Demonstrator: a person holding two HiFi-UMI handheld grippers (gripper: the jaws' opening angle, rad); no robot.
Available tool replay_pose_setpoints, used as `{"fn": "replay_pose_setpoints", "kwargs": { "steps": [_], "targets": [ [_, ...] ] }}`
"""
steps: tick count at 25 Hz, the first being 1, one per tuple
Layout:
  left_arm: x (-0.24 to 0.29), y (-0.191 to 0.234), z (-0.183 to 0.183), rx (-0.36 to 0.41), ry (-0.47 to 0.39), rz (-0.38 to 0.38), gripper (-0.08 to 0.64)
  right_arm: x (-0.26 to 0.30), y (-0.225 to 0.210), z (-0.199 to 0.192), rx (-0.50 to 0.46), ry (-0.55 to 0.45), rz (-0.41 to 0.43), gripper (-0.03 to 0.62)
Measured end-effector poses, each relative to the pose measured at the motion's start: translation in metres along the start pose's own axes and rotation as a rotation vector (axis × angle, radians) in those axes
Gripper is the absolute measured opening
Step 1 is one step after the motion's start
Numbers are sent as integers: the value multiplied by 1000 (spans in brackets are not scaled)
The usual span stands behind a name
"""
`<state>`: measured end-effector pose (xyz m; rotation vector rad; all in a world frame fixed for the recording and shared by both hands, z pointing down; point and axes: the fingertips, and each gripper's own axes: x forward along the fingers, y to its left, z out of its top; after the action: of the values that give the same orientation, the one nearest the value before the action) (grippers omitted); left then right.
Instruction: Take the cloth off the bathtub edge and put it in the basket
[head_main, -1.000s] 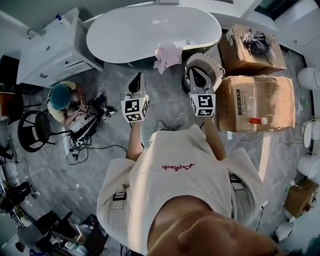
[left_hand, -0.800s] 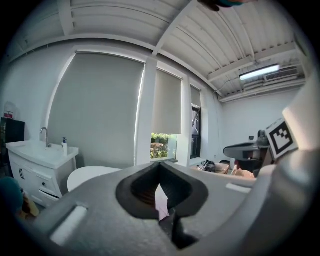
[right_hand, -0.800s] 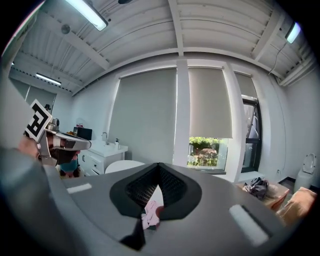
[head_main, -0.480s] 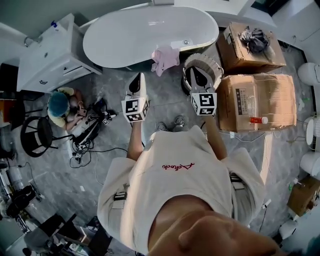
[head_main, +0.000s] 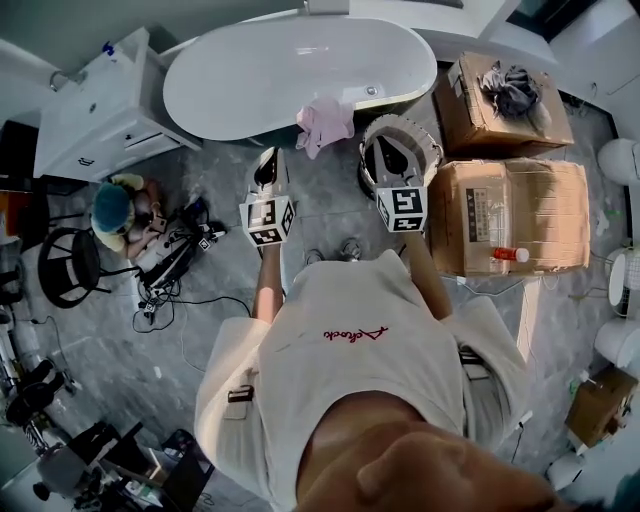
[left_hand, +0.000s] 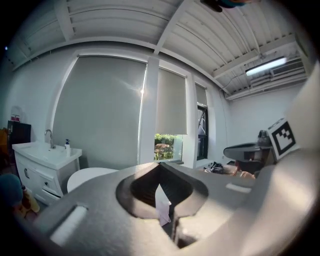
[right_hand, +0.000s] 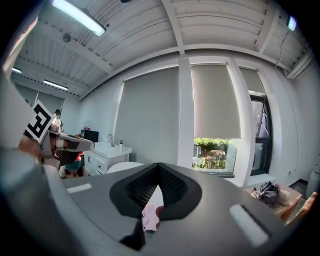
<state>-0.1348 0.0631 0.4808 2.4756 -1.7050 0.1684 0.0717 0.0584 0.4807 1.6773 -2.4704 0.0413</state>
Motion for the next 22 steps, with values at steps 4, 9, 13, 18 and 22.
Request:
{"fn": "replay_pose_setpoints", "kwargs": {
  "steps": [4,9,13,18,22],
  "targets": [
    [10,-9,6,16,-9,17,1,7,-14,3,-2,-21,16,5],
    [20,-14,-11,-3,-1,31,2,14,-22,-7,0,-7,42,5],
    [30,-13,-10,0,6,49,0,26,-30,-13,2,4,55,5],
    [50,-9,-6,3,5,58,2,46,-38,-12,-4,2,71,5],
    [66,-4,-7,-2,0,43,2,64,-41,-10,-9,0,72,5]
  ]
}}
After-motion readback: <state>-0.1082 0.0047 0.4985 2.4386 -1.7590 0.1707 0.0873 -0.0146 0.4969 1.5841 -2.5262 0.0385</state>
